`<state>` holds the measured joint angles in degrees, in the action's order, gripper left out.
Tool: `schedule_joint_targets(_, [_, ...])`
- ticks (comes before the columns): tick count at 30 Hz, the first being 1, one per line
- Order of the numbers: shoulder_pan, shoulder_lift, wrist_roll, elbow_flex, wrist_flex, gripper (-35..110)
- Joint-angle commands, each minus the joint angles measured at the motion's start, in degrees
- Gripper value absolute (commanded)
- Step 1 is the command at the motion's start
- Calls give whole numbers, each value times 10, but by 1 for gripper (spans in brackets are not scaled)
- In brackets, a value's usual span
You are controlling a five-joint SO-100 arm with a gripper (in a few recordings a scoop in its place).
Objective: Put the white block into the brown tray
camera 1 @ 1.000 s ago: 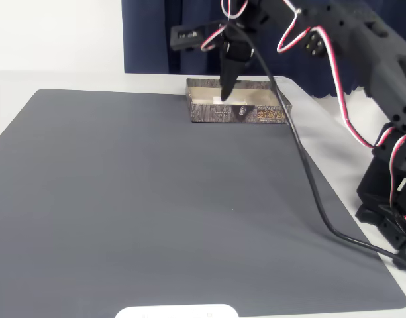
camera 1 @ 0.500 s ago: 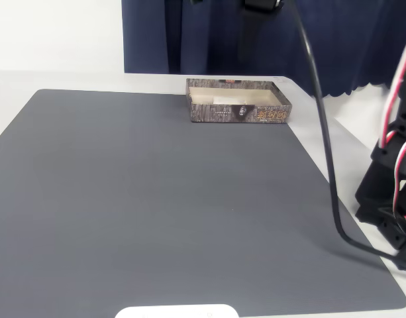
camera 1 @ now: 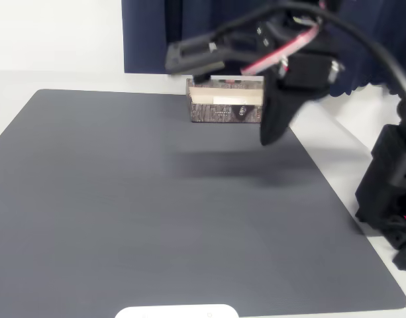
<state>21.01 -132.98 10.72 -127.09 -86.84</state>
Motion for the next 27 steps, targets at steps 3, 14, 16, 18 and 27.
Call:
schedule_joint_targets(3, [-71,-133,-30,-112,67,0])
schedule_joint_targets(14, [-85,-383,-66,-321,119,0])
schedule_joint_targets(16, [-83,-417,-66,-352,128,0])
schedule_joint_targets(18, [-88,-451,-67,-382,138,0])
schedule_joint_targets(27, [-105,-541,-80,-454,141,0])
